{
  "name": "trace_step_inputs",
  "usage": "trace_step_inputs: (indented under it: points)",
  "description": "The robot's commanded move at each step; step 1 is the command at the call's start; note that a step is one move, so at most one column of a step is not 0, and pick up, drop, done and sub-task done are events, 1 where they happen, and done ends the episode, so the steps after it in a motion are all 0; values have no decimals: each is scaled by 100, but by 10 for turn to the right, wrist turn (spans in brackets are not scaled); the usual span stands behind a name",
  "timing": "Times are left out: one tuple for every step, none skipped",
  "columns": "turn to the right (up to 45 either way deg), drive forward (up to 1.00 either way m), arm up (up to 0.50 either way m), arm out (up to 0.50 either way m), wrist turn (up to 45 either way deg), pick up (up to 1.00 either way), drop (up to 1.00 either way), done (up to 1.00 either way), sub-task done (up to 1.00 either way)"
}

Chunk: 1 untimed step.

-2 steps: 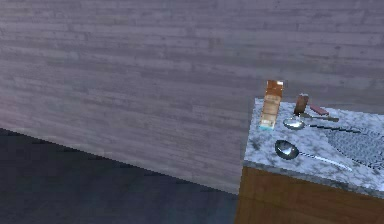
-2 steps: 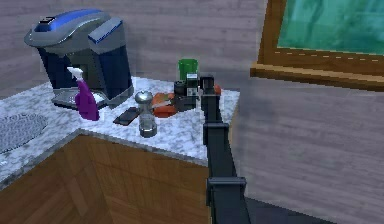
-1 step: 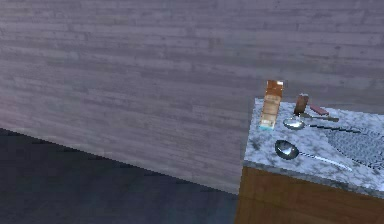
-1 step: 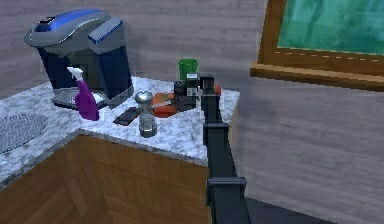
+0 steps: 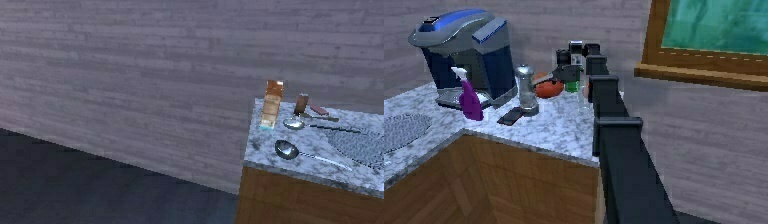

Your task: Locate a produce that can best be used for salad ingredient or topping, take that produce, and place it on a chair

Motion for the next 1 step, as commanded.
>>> trace_step_inputs:
  points:
    - [0,0,0,0,-450,0,0,0,0]
